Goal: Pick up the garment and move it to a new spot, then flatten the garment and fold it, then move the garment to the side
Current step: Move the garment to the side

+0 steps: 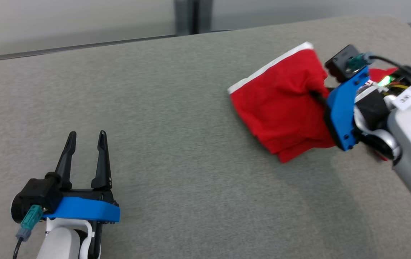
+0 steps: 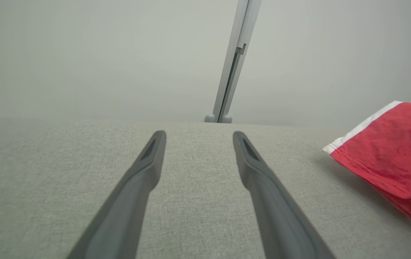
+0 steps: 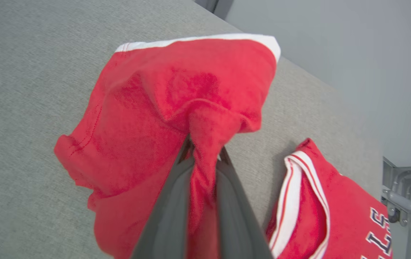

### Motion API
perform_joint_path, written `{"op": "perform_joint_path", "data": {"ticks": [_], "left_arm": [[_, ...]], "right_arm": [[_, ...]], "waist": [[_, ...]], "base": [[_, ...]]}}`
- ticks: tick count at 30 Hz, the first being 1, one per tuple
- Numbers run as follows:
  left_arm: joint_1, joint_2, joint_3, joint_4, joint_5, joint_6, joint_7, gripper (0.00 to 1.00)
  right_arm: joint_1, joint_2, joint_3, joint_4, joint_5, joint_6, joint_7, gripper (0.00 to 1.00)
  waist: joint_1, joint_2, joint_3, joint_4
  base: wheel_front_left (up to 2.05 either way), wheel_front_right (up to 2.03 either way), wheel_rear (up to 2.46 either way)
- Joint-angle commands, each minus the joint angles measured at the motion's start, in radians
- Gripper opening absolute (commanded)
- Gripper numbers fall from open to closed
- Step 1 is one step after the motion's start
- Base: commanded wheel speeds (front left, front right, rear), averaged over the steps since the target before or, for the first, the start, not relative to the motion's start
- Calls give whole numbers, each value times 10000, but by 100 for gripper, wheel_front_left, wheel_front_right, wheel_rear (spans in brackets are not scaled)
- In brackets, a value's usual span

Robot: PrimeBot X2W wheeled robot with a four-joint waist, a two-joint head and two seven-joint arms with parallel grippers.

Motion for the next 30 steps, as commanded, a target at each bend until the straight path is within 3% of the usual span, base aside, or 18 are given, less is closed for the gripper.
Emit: {"op": "perform_joint_path", "data": {"ticks": [1, 9, 19, 22, 26, 27, 28, 30], "left_arm": [[-128, 42, -59, -37, 81, -34, -41, 100], [-627, 384, -238, -191, 264, -82, 14, 100], [-1027, 997, -245, -887, 404, -84, 463, 100], [-1079, 1087, -265, -1159, 450, -11, 591, 100], [-1114, 1255, -297, -1435, 516, 15, 784, 100], [-1110, 1288, -295, -1484, 515, 31, 824, 100], [-1098, 1304, -299, -1515, 516, 45, 839, 100], [-1084, 1310, -314, -1523, 514, 41, 853, 100]], "right_arm": [[-311, -433, 166, -78, 151, -2, -239, 0], [-790, -1839, 32, 718, 343, -2, -1393, 0], [-597, -3136, -581, 1792, -80, -2, -2651, 0], [-448, -3254, -1045, 2428, -381, -2, -3099, 0], [-191, -2882, -1824, 3368, -747, -2, -3579, 0], [-149, -2717, -2009, 3597, -858, -2, -3663, 36], [-146, -2567, -2237, 3791, -962, -2, -3784, 100], [-124, -2428, -2399, 3951, -1138, -2, -3924, 100]], "waist": [[-1, 0, -101, -494], [-1, 0, 856, -1052], [-1, 0, 2175, -962], [-1, 0, 2460, -880], [-1, 0, 2672, -814], [-1, 0, 2688, -814], [-1, 0, 2678, -819], [-1, 0, 2633, -822]], "base": [[0, 0, 0], [0, 0, 0], [0, 0, 0], [0, 0, 0], [0, 0, 0], [0, 0, 0], [0, 0, 0], [0, 0, 0]]}}
